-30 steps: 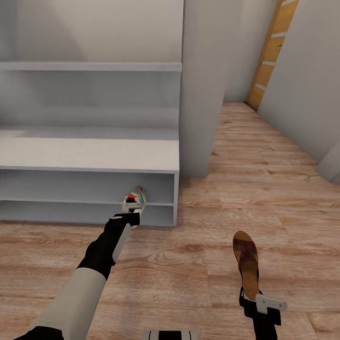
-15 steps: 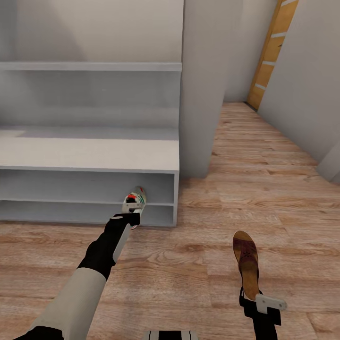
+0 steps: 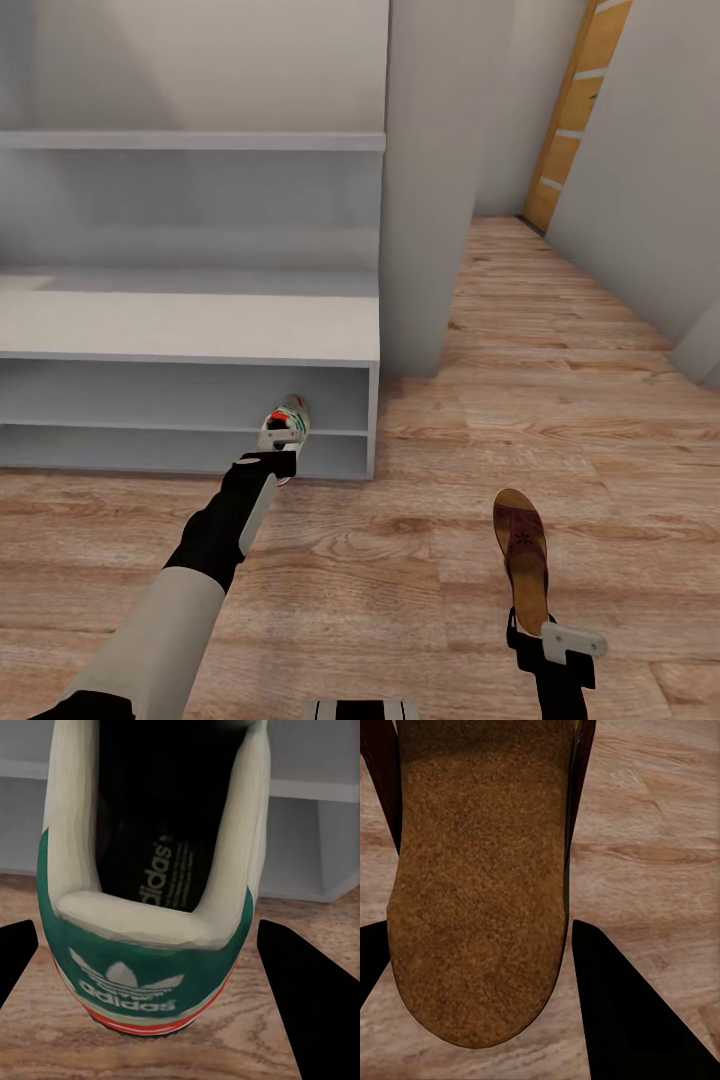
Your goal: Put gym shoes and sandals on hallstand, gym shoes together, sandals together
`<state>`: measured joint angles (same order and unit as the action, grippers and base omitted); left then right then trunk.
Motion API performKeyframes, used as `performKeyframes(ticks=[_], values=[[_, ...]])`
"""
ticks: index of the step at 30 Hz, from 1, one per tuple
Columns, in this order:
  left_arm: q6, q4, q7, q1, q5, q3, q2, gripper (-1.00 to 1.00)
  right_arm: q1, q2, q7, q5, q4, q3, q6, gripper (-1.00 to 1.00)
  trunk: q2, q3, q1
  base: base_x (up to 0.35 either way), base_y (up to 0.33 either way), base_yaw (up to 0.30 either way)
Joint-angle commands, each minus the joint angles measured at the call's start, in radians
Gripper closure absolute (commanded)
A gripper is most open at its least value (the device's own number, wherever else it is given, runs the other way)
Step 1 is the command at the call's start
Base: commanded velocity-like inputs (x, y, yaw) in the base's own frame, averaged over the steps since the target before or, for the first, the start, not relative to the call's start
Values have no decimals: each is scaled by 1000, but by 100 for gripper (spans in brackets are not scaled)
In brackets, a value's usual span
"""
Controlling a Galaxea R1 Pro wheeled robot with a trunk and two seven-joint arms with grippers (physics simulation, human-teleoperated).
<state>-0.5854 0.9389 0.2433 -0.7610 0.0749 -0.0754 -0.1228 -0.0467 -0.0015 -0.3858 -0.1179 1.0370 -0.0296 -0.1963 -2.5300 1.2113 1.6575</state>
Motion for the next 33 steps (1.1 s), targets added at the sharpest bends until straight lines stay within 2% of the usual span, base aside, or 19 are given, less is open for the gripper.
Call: performKeyframes(ticks=[1,11,22,33], values=[[0,-2,1,1,13,0,0,100,0,0,1,4,0,0,-2,100,0,0,0,0,0,0],[-3,2,1,2,13,-1,0,100,0,0,1,3,0,0,-2,100,0,0,0,0,0,0],[-23,103,-1,42,13,1,0,100,-1,0,1,3,0,0,-2,100,0,0,0,0,0,0],[-30,123,-1,52,13,2,1,100,0,0,1,3,0,0,-2,100,0,0,0,0,0,0]])
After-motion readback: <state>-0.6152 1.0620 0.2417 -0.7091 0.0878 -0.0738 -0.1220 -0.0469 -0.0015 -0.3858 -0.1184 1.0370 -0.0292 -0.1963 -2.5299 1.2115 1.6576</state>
